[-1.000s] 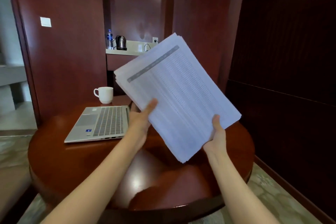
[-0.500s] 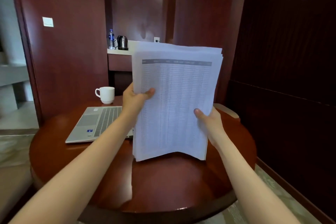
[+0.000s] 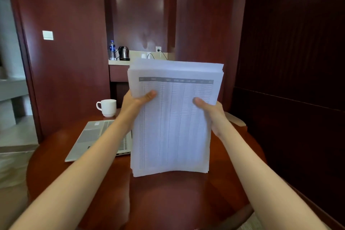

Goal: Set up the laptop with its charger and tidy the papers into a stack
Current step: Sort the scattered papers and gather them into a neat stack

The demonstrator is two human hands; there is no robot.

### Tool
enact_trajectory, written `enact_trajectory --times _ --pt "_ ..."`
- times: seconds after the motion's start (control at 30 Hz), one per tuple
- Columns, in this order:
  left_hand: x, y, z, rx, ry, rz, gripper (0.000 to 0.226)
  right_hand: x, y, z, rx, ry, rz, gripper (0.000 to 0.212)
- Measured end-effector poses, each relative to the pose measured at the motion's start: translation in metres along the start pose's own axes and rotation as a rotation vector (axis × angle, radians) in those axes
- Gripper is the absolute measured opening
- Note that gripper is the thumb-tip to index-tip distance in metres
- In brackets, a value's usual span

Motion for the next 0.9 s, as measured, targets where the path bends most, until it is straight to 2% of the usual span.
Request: enact_trajectory --times 0.07,0.2,0.33,0.4,0.43,0.53,0.6,0.67,0.73,0.77,0.83,0.9 --pt "0.0 -0.001 0.0 0.021 0.014 -0.056 0.038 -0.003 -0.004 0.003 -0.003 0.028 -0.041 0.049" --pt "-0.003 0.008 0.002 0.045 -0.014 -0.155 0.026 -0.007 -0.006 0.006 0.06 0.049 -0.028 0.052" --pt "-0.002 0.016 0.001 0.112 -0.038 -0.251 0.014 -0.001 -0.006 0.001 0.285 -0.007 0.135 0.05" --pt "-0.002 0.023 0.001 0.189 -0.019 -0.302 0.012 0.012 0.002 -0.014 0.401 -0.113 0.253 0.049" --pt "0.0 0.027 0.002 0.245 -0.005 -0.335 0.012 0.018 0.012 -0.021 0.439 -0.163 0.258 0.045" --pt "0.005 0.041 0.016 0.437 0.073 -0.455 0.026 0.032 0.048 -0.039 0.346 -0.216 0.048 0.038" --pt "0.01 0.043 0.03 0.576 0.118 -0.481 0.024 0.043 0.055 -0.051 0.064 -0.206 -0.128 0.048" --pt "0.015 0.035 0.046 0.67 0.153 -0.416 0.018 0.053 0.043 -0.064 -0.195 -0.201 -0.203 0.064" --pt "0.022 0.02 0.059 0.737 0.169 -0.313 0.014 0.061 0.025 -0.074 -0.246 -0.204 -0.222 0.08" --pt "0.025 0.015 0.064 0.753 0.169 -0.269 0.014 0.063 0.02 -0.075 -0.237 -0.188 -0.266 0.079" --pt "0.03 0.013 0.074 0.75 0.185 -0.222 0.013 0.063 0.025 -0.07 -0.2 -0.129 -0.398 0.051" --pt "0.033 0.033 0.083 0.672 0.236 -0.255 0.012 0.061 0.034 -0.059 -0.193 -0.068 -0.463 0.027"
Point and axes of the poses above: each hand's wrist, its own x-axis away from the middle knuckle, its own y-axis out of the back of the hand, z = x × y, the point moved 7 cm from there along -x, towards the middle knuckle, and after that the axes turned 11 degrees about y, right-handed, at the moved point
